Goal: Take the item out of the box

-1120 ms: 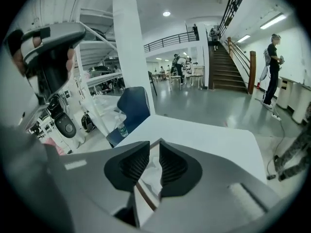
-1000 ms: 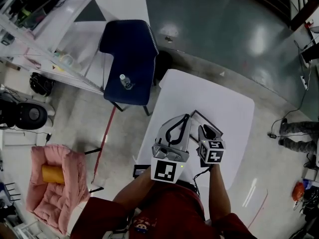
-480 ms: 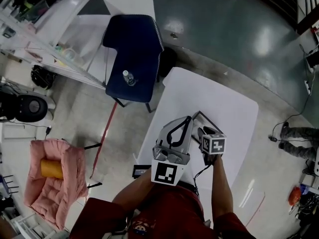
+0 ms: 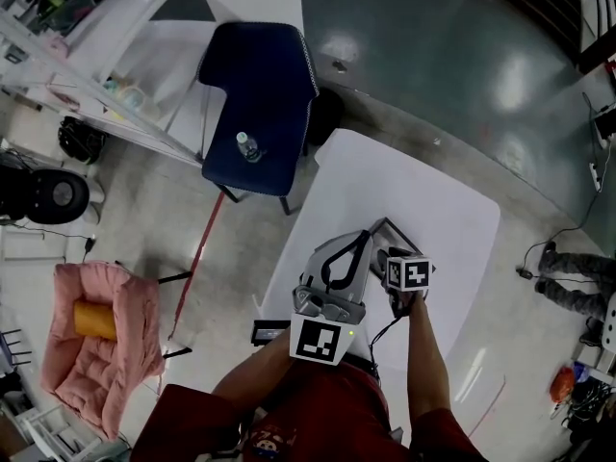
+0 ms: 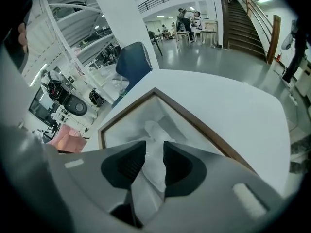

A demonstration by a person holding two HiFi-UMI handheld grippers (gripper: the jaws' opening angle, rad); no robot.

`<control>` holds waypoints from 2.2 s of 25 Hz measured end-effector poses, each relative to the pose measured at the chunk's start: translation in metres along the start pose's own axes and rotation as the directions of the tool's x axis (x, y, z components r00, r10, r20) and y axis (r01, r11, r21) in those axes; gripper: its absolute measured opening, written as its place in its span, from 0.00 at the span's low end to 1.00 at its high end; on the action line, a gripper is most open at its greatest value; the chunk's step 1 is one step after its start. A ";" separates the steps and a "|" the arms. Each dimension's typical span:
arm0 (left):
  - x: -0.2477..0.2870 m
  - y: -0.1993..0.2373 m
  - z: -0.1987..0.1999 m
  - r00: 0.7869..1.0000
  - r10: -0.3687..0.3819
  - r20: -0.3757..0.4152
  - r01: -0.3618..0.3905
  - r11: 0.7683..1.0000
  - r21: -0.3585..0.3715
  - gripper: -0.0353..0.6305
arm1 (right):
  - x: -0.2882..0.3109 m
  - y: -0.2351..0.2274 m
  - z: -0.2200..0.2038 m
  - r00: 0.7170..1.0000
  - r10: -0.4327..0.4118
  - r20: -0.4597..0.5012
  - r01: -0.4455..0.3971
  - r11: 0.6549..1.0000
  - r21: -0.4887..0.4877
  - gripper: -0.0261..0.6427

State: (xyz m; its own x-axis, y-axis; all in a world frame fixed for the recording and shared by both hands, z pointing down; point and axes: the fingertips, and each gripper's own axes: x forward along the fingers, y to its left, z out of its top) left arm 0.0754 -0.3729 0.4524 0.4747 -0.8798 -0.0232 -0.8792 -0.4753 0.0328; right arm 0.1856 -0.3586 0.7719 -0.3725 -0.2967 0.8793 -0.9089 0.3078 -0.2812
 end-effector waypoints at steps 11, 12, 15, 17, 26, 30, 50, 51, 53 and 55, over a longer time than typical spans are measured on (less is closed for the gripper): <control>0.003 0.009 -0.002 1.000 0.019 -0.008 -0.019 1.000 -0.005 0.06 | 0.020 0.002 -0.012 0.996 0.013 -0.087 -0.014 1.000 -0.005 0.19; 0.003 0.011 -0.002 1.000 0.017 -0.013 -0.017 1.000 -0.001 0.06 | 0.021 0.002 -0.011 0.996 0.007 -0.085 -0.007 1.000 -0.004 0.18; 0.003 0.015 -0.004 1.000 0.013 -0.022 -0.013 1.000 0.009 0.06 | 0.024 0.001 -0.008 0.997 -0.014 -0.081 0.013 1.000 -0.010 0.13; 0.003 0.014 -0.005 1.000 0.010 -0.028 -0.010 1.000 0.014 0.06 | 0.024 -0.001 -0.008 0.997 -0.022 -0.080 0.021 1.000 -0.011 0.11; 0.003 0.013 -0.005 0.999 0.003 -0.035 -0.002 1.000 0.025 0.06 | 0.015 -0.006 0.000 0.996 -0.070 -0.054 0.068 0.997 -0.048 0.05; 0.000 0.009 -0.001 0.999 -0.004 -0.036 0.005 0.999 0.033 0.06 | 0.005 -0.003 0.003 0.997 -0.074 -0.021 0.073 0.997 -0.036 0.05; -0.025 -0.013 0.033 0.997 -0.005 0.074 0.004 1.000 0.014 0.06 | -0.071 0.029 0.021 0.972 -0.071 0.223 0.079 0.997 -0.028 0.05; -0.027 -0.015 0.035 0.997 -0.004 0.081 0.003 1.000 0.013 0.06 | -0.076 0.033 0.021 0.969 -0.068 0.238 0.077 0.997 -0.029 0.05; -0.031 -0.017 0.042 0.993 0.011 0.117 -0.008 1.000 -0.022 0.06 | -0.086 0.040 0.020 0.962 -0.067 0.266 0.079 0.996 -0.037 0.05; -0.035 -0.019 0.047 0.990 0.016 0.141 -0.011 0.999 -0.037 0.06 | -0.097 0.045 0.019 0.953 -0.070 0.295 0.084 0.996 -0.035 0.05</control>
State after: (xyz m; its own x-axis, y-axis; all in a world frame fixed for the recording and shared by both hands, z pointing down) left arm 0.0735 -0.3329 0.4056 0.4503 -0.8779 -0.1628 -0.8823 -0.4655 0.0700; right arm 0.1772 -0.3335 0.6661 -0.3467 -0.5711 0.7440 -0.9298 0.3136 -0.1926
